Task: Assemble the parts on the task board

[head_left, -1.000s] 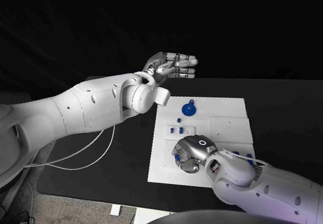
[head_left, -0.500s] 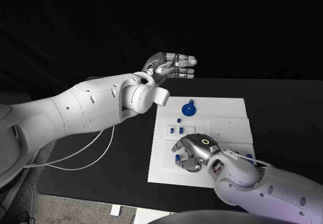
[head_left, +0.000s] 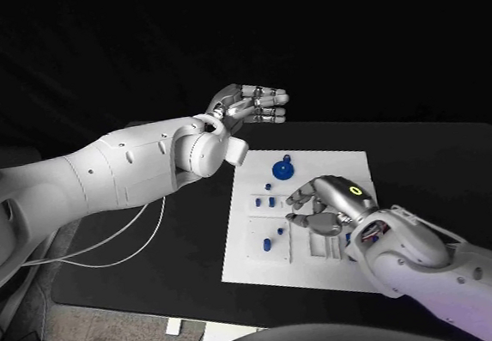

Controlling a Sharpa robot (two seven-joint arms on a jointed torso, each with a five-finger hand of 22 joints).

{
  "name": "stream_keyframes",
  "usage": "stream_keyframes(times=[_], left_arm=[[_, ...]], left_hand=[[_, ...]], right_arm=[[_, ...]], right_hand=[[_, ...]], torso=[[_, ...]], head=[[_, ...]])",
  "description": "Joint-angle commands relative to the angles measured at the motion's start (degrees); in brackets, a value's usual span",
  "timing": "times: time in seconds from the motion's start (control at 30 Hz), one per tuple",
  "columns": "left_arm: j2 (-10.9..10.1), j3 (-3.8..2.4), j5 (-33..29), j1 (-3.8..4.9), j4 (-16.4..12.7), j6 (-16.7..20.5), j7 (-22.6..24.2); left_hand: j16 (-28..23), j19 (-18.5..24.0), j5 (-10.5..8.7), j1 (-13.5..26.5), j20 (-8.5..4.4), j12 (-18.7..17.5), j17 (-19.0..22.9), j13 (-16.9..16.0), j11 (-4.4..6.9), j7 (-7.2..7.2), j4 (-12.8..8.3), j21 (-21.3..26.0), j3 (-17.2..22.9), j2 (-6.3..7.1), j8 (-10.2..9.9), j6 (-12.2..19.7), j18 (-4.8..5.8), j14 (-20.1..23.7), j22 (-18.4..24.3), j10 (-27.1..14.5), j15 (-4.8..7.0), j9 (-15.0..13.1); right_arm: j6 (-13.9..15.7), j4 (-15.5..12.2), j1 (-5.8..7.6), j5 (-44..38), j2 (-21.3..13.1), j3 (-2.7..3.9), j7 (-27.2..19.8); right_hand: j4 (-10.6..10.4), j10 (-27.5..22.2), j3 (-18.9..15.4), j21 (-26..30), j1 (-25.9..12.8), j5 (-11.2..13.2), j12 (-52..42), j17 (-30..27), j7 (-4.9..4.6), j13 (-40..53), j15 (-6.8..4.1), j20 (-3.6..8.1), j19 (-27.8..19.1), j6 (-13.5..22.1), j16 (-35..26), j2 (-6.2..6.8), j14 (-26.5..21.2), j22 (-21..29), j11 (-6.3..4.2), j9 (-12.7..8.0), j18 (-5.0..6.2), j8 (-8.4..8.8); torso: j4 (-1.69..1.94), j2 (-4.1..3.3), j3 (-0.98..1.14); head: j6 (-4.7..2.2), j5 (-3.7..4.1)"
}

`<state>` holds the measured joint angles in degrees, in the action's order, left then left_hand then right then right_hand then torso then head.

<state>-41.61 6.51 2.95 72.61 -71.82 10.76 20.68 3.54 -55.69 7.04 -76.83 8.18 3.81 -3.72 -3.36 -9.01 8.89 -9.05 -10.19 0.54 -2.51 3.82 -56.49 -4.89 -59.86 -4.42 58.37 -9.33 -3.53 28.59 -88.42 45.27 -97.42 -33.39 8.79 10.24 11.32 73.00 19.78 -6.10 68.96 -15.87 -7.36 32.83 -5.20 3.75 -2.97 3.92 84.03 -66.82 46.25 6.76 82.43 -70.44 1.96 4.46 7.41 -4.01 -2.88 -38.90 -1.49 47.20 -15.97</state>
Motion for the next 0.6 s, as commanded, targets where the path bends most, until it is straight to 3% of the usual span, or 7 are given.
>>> stream_keyframes(times=[0.03, 0.2, 0.3, 0.4, 0.47, 0.5, 0.6], left_arm=[[-0.6, -0.02, -0.3, 0.06, -0.4, -1.0, 0.5], [-1.4, -0.01, -0.4, 0.05, -0.8, -2.6, 1.2], [-1.6, -0.01, -0.4, 0.05, -0.9, -3.2, 1.6], [-1.7, 0.00, -0.8, -0.01, -0.9, -3.7, 2.1], [-1.8, 0.00, -1.0, -0.10, -0.9, -4.1, 2.5], [-1.8, 0.00, -1.0, -0.15, -1.0, -4.2, 2.5], [-1.8, -0.01, -0.3, -0.27, -0.9, -4.1, 2.2]], left_hand=[[0.0, 0.1, 0.03, -0.3, -0.03, 0.0, 0.1, 0.0, 0.44, -0.36, 0.0, 0.0, 0.3, -0.22, 0.0, -0.6, -0.56, -0.3, 0.1, 1.3, 0.48, 0.0], [0.0, 0.3, -0.15, 0.5, -0.26, -0.3, 0.0, 0.1, 1.67, -0.85, 0.5, 0.0, 0.0, -0.31, 0.0, -1.3, -0.10, -1.3, 0.1, 4.4, 0.96, 0.0], [0.0, 0.4, -0.18, 0.7, -0.46, -0.4, 0.0, 0.1, 1.95, -1.04, 0.7, 0.0, -0.2, -0.49, 0.0, -1.4, 0.21, -1.6, 0.1, 5.3, 1.27, 0.0], [0.0, 0.2, -0.65, 1.0, -0.71, -0.4, 0.0, 0.1, 1.91, -0.93, 1.0, -0.1, -0.7, -0.58, 0.0, -1.5, 0.45, -2.4, 0.1, 5.6, 1.45, 0.0], [0.1, 0.2, -3.69, 2.5, -0.73, -0.3, 0.0, 0.0, 1.77, -0.83, 2.4, -0.1, -3.0, 0.45, 0.0, -1.5, 0.63, -2.7, 0.1, 5.7, 1.44, 0.0], [0.1, 0.2, -3.96, 3.2, -0.72, -0.3, 0.0, 0.0, 1.71, -0.77, 2.9, -0.1, -3.8, 1.01, 0.0, -1.4, 0.67, -2.7, 0.1, 5.7, 1.43, 0.0], [0.0, 0.2, -3.31, 3.0, -0.71, -0.3, 0.0, 0.0, 1.59, -0.76, 4.3, 0.0, -6.6, 1.34, 0.0, -1.1, 0.70, -2.8, 0.2, 5.6, 1.19, -0.1]], right_arm=[[-1.7, -2.0, 0.28, 7.6, -3.1, 1.04, -2.5], [-10.3, -3.5, 1.31, 16.3, -8.8, 3.64, 1.0], [-15.9, -3.4, 2.22, 20.7, -11.3, 4.41, 4.7], [-20.2, -3.0, 3.11, 23.9, -13.1, 4.84, 11.9], [-23.5, -2.6, 3.51, 25.2, -13.8, 5.02, 17.5], [-25.0, -2.4, 3.62, 25.7, -14.0, 5.06, 19.5], [-27.7, -2.2, 3.80, 26.7, -14.0, 5.14, 23.2]], right_hand=[[0.3, 1.8, -0.7, -0.2, -0.3, 0.9, -1.2, 0.2, 0.37, 0.4, -0.56, 0.54, 1.7, -0.9, 0.1, -0.70, -0.1, 0.0, -0.66, 0.2, -1.24, 0.28], [0.1, 4.9, -5.7, -0.1, 0.2, 2.0, -12.4, 0.8, 1.24, 8.4, -1.89, 1.90, 1.6, -1.7, 0.1, -1.69, 0.0, 0.1, -2.83, 0.2, -3.05, 0.34], [-2.2, -2.9, -8.7, -0.7, -1.1, 2.0, -31.0, 2.5, 0.93, 25.5, -2.23, 2.48, 2.1, -0.1, 1.3, -3.64, 0.1, -0.2, -3.15, 0.1, -3.93, 0.30], [-3.4, -4.7, -7.3, -2.0, -1.3, 4.8, -38.7, 5.6, 1.45, 34.1, -2.41, 2.63, 2.3, -0.1, 3.8, -4.37, 0.1, -1.1, -3.63, 0.6, -3.85, 0.33], [-3.5, -5.2, -1.2, -7.0, -1.2, 12.3, -42.8, 9.1, 1.50, 40.1, -2.67, 3.06, 2.4, -0.2, 6.5, -4.32, -0.5, -3.2, -3.87, 0.9, -4.03, 0.37], [-3.3, -3.9, 4.3, -10.1, -3.8, 12.6, -45.6, 11.9, 1.71, 44.8, -2.46, 2.90, 2.4, 0.2, 8.5, -2.20, -0.8, -4.8, -3.99, 1.0, -4.19, 0.20], [-5.5, -2.9, 4.5, -13.7, -6.6, 12.6, -46.7, 15.6, 1.30, 47.9, -2.36, 2.79, 2.4, 0.8, 10.7, -1.11, -0.6, -6.1, -3.58, 1.3, -4.04, 0.36]], torso=[[-0.36, 0.10, 0.09], [-0.72, 0.23, 0.25], [-1.10, 0.37, 0.32], [-1.33, 0.51, 0.40], [-1.43, 0.58, 0.46], [-1.44, 0.61, 0.47], [-1.45, 0.58, 0.54]], head=[[-0.10, 0.44], [-0.22, 1.03], [-0.40, 2.11], [-0.65, 3.27], [-1.19, 3.68], [-1.28, 3.78], [-1.40, 4.28]])
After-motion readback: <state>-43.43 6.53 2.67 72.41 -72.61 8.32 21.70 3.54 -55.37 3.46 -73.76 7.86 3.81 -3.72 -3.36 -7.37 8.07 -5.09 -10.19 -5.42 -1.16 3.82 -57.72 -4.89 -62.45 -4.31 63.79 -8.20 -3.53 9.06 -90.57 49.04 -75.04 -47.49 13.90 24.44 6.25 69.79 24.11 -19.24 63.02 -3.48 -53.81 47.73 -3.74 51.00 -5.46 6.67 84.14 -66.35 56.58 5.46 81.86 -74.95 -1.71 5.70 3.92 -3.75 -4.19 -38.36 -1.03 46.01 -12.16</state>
